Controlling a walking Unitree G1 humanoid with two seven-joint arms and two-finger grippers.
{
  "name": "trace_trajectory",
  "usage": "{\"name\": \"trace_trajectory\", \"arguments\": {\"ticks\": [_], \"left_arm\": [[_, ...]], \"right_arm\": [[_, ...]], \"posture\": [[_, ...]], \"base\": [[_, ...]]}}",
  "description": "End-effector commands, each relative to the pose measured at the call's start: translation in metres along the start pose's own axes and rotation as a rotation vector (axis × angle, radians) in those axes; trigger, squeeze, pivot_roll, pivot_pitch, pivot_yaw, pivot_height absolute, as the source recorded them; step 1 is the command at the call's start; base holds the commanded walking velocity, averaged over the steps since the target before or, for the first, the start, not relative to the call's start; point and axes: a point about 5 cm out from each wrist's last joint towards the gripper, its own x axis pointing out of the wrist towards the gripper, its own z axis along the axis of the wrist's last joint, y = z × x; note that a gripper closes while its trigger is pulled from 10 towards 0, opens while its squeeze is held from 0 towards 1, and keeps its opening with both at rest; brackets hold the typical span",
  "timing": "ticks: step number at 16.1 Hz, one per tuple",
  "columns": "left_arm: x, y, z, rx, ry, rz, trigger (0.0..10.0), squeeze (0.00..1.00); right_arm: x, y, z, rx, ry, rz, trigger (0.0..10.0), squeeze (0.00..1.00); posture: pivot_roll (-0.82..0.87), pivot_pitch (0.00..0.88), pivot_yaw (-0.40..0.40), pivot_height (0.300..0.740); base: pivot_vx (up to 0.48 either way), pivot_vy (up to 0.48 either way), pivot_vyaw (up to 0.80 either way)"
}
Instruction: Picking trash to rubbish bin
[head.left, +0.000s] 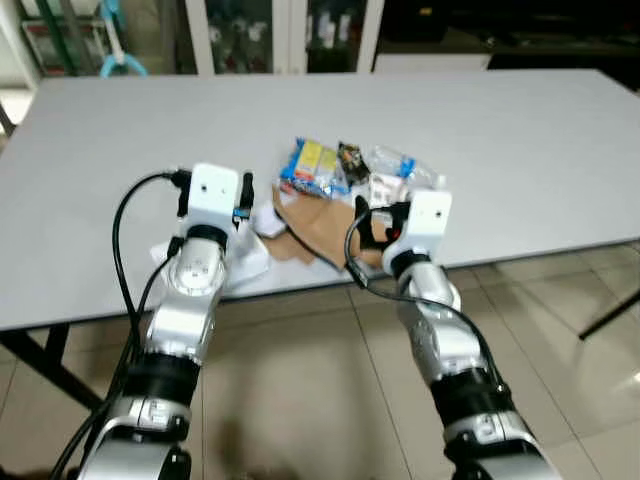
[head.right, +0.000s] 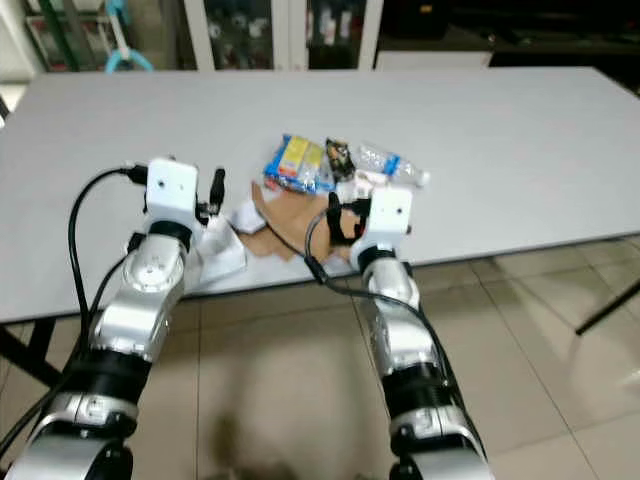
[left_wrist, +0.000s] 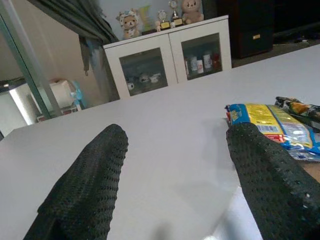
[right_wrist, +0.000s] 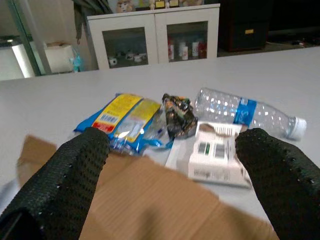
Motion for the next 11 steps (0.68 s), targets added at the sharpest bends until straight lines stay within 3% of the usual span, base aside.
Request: {"name": "trace_trajectory", "arguments": {"ticks": [1,5,8,11], "left_arm": [[0.0007,-0.0107,0.0038,-0.002,-0.010,-0.025,10.0,0.00],[0.0010,-0.0102,0.0039,-0.003,-0.011,-0.021,10.0,0.00],[0.0007,-0.0107,0.0040,-0.005,-0.012,-0.020,10.0,0.00],[-0.0001,-0.0116,0.0035,-0.004,-0.012,-0.021,10.0,0.00]], "right_arm": [[-0.0002,-0.0116,0.0028,-0.001,-0.010,-0.030,10.0,0.00],[0.0001,-0.0097,0.0055,-0.030,-0.026,-0.015,10.0,0.00],[-0.0004,-0.0087,0.0060,-0.043,-0.033,-0.010,10.0,0.00],[-0.0007,-0.0102,0.0054,-0.024,-0.030,-0.014,10.0,0.00]], "posture": [[-0.04,0.054,-0.061,0.740],[-0.04,0.052,-0.063,0.740],[-0.04,0.051,-0.066,0.740],[-0.05,0.044,-0.067,0.740]], "base": [[0.390,0.000,0.00],[0.388,0.000,0.00],[0.390,0.000,0.69],[0.385,0.000,0.00]]}}
